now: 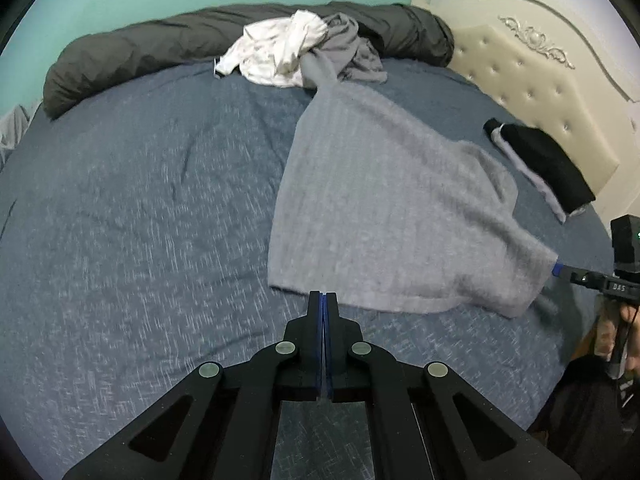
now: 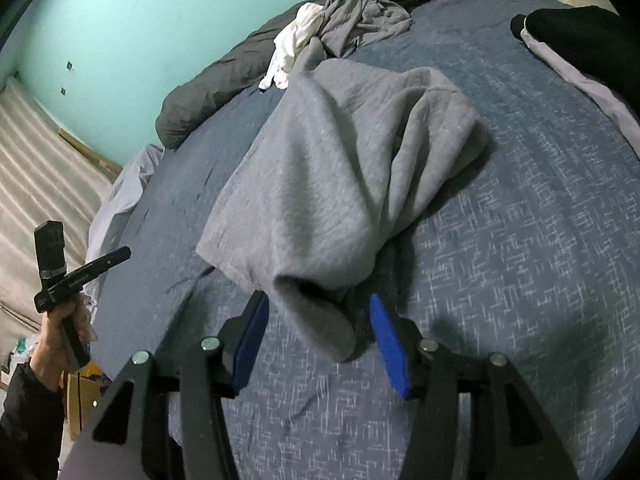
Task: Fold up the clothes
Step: 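Grasp the sweatshirt edge with the left gripper while the right gripper grasps another edge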
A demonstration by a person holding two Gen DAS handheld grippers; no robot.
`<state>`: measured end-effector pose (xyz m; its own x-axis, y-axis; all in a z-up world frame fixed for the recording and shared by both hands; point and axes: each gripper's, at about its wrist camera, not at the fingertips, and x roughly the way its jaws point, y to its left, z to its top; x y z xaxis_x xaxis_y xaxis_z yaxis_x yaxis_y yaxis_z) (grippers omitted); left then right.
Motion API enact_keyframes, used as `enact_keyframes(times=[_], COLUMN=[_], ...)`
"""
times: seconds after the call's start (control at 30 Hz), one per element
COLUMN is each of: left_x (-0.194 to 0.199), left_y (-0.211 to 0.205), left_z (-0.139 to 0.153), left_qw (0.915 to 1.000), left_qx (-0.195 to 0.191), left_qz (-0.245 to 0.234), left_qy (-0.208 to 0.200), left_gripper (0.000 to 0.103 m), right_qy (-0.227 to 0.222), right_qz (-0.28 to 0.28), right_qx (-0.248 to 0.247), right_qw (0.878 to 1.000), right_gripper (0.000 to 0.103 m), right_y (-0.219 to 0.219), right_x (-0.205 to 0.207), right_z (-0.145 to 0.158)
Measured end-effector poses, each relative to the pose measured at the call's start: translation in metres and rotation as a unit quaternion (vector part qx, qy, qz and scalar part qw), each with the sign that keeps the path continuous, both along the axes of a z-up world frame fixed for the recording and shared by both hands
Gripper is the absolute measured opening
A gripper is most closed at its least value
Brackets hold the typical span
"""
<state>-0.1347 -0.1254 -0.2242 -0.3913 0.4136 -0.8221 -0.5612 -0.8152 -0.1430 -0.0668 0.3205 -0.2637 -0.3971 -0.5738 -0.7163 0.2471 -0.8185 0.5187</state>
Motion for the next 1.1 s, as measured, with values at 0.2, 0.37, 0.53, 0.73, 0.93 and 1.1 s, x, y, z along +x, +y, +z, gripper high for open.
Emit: enact_keyframes(times=[0.2,0.37,0.53,0.73,0.93,1.1], left_x=[-0.032,-0.065,-0.091,-0.099,-0.095,-0.074], left_y=[0.004,0.015,0.024,0.031,0.039,0.038], left_z=[-0.034,-0.066,-0.093,-0.104,-0.107,-0.085], left_qw=[0.9991,0.9975,0.9963,0.9964,0.9975,0.9988], left_qx=[0.006,0.008,-0.003,0.002,0.003,-0.001], left_qz=[0.025,0.039,0.048,0.036,0.013,-0.009], left_qy=[-0.034,-0.058,-0.071,-0.077,-0.070,-0.049], left_gripper=[0.005,0.051,0.051,0.051,0.006,0.004], right_qy=[-0.015,-0.030,-0.028,-0.028,0.004,0.033], right_qz=[0.004,0.014,0.039,0.054,0.067,0.081], right_qx=[0.023,0.023,0.036,0.043,0.069,0.080], right_qw=[1.000,0.999,0.998,0.997,0.995,0.993], right_gripper=[0.059,0.061,0.061,0.057,0.011,0.008], right_y=[-0.008,-0.017,-0.032,-0.038,-0.039,-0.043], right_x=[-0.006,-0.017,-0.029,-0.042,-0.038,-0.031], right_z=[-0.013,-0.025,-0.030,-0.034,-0.026,-0.008])
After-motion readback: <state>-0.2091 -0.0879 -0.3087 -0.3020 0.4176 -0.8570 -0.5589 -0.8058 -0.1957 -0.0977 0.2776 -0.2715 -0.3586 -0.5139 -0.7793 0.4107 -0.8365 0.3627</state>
